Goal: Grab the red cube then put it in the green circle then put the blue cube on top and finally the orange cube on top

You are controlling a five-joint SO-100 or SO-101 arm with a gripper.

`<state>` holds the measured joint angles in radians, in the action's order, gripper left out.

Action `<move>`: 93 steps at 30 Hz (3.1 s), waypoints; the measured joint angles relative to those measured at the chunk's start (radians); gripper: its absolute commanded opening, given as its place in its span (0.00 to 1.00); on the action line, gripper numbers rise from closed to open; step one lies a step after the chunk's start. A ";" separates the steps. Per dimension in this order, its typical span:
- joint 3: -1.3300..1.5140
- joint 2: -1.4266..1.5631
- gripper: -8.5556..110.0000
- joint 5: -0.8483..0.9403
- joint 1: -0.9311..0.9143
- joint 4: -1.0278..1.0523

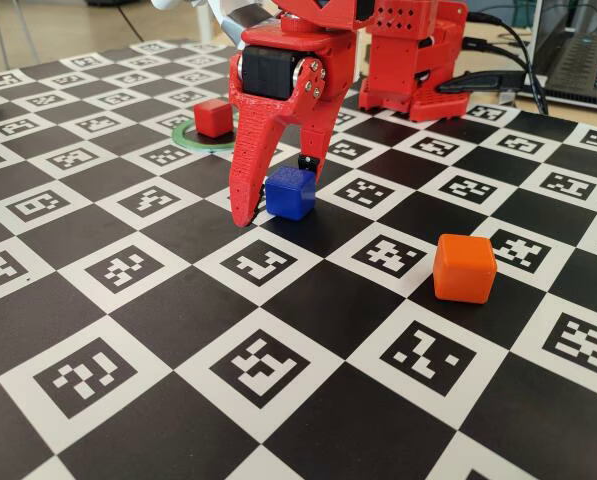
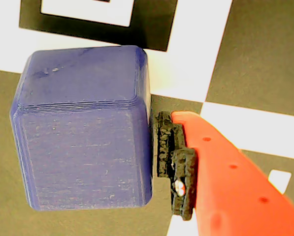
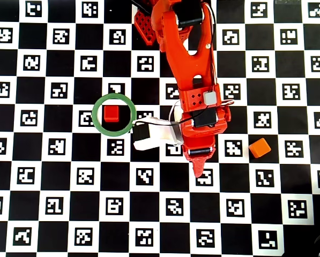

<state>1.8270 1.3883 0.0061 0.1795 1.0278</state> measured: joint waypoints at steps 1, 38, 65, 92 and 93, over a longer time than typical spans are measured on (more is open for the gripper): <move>0.000 0.000 0.45 0.008 0.000 0.000; 0.035 0.015 0.10 0.023 0.000 0.029; -0.565 0.149 0.10 0.224 -0.400 0.707; -0.285 0.261 0.10 0.584 -0.885 0.638; -0.268 0.276 0.10 0.581 -0.884 0.629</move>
<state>1.5585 1.6644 0.5875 -0.7041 1.6567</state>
